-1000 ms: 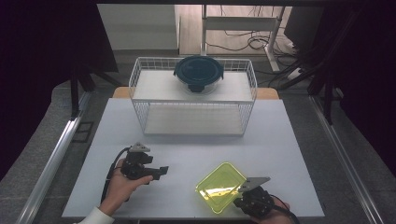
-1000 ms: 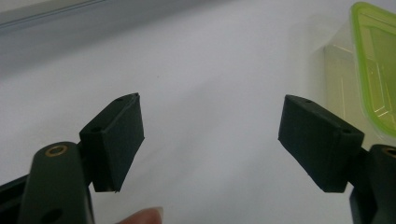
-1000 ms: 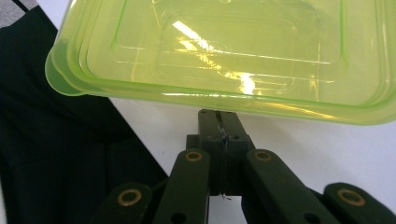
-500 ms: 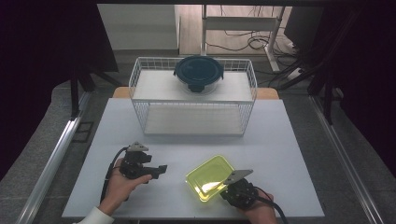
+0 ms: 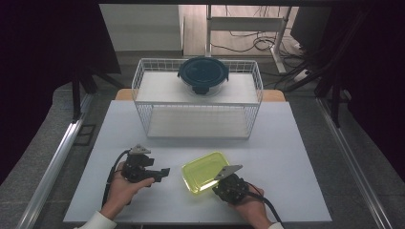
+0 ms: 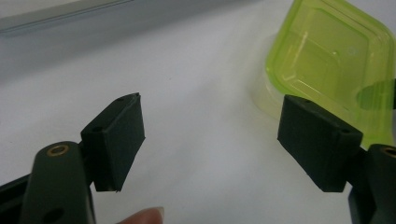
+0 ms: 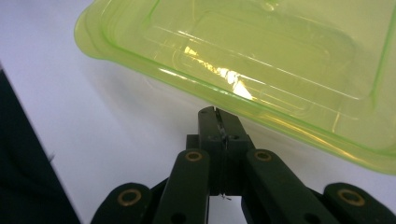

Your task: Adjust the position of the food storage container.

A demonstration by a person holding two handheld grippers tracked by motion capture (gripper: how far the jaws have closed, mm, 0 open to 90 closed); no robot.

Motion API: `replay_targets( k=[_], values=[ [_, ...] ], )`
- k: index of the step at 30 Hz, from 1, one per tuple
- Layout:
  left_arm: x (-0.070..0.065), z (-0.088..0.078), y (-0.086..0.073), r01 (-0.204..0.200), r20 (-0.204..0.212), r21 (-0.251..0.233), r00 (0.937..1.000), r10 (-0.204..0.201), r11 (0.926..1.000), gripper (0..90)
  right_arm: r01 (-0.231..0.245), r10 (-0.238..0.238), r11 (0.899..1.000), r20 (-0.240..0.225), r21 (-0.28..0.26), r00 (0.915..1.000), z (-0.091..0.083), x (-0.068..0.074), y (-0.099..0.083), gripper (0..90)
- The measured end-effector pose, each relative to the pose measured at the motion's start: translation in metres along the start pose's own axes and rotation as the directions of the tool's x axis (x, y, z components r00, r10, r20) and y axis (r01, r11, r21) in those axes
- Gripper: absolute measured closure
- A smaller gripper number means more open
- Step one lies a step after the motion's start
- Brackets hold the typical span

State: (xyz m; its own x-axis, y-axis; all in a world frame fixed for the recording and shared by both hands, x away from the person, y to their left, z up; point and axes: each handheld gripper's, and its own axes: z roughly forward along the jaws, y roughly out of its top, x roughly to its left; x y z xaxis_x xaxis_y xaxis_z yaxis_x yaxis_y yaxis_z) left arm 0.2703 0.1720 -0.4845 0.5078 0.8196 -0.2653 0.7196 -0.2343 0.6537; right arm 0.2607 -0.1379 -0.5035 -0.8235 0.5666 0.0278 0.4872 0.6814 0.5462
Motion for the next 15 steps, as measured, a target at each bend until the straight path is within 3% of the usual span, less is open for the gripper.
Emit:
replay_targets(
  k=[4, 15],
  values=[
    [0.003, -0.001, 0.000, 0.013, -0.001, -0.010, 0.9999, -0.013, 0.9999, 22.5, 0.005, -0.005, 1.000, 0.010, -0.006, 0.9999, 0.010, -0.001, 0.011, 88.5],
    [0.011, -0.005, -0.002, 0.032, -0.018, -0.019, 0.9993, -0.033, 0.9993, 22.5, -0.004, 0.004, 1.000, 0.017, -0.018, 0.9998, 0.017, -0.003, 0.019, 88.4]
  ],
)
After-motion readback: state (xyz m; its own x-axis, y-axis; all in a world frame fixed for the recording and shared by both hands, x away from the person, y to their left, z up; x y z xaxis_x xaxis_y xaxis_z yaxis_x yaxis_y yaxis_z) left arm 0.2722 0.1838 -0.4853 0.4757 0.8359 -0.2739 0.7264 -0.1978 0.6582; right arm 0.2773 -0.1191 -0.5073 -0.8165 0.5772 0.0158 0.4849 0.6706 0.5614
